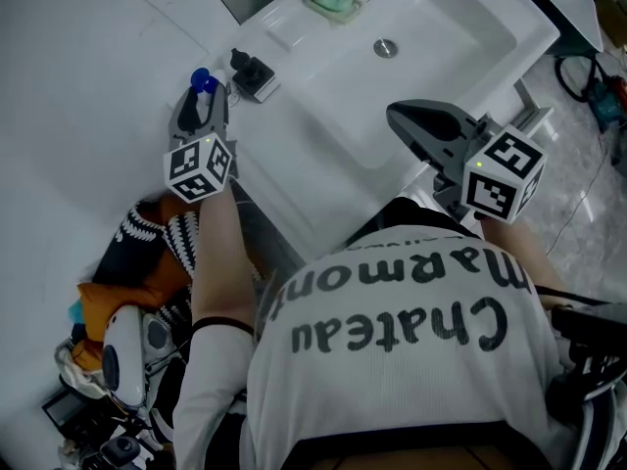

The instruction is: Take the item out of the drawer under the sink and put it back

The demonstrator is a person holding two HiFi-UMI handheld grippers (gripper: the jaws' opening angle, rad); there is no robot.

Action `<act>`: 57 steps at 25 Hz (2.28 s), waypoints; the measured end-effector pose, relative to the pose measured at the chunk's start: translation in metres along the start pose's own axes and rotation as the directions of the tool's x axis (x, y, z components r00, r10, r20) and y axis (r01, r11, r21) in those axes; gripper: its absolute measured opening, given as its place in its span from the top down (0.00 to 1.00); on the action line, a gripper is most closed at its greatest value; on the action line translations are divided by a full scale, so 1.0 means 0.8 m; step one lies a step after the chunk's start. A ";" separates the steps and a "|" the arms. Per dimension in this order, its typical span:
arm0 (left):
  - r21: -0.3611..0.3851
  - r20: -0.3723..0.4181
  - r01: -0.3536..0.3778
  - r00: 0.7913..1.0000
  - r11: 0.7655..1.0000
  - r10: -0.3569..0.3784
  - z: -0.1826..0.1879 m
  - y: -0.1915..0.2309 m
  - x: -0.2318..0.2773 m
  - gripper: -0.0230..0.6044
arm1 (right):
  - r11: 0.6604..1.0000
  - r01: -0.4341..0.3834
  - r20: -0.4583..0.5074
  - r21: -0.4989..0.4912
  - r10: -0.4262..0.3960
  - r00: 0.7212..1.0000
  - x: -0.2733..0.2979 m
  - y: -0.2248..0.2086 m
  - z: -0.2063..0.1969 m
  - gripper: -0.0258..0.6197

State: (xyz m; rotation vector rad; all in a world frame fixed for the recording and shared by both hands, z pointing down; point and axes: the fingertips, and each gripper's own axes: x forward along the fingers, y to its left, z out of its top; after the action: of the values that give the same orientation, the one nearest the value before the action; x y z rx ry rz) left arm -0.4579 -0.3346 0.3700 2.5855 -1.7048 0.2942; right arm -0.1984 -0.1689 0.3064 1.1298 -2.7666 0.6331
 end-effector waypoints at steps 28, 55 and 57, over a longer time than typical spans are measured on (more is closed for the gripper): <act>-0.015 0.077 0.108 0.991 0.994 -0.107 0.037 -0.068 -0.069 0.69 | 0.999 0.021 0.055 0.032 -0.022 0.998 -0.014 0.034 -0.024 0.94; -0.080 0.085 0.110 0.991 0.991 -0.103 0.063 -0.244 -0.142 0.79 | 0.992 -0.079 0.031 0.096 0.076 0.997 -0.100 -0.040 -0.041 0.94; -0.091 0.091 0.123 0.989 0.988 -0.115 0.066 -0.257 -0.147 0.81 | 0.992 -0.079 0.020 0.099 0.078 0.997 -0.108 -0.039 -0.044 0.94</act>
State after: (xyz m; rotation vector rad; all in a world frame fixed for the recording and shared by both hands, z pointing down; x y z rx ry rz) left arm -0.3072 -0.1525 0.3135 2.6507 -1.5381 0.0965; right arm -0.1172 -0.1184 0.3288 1.0522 -2.8335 0.7822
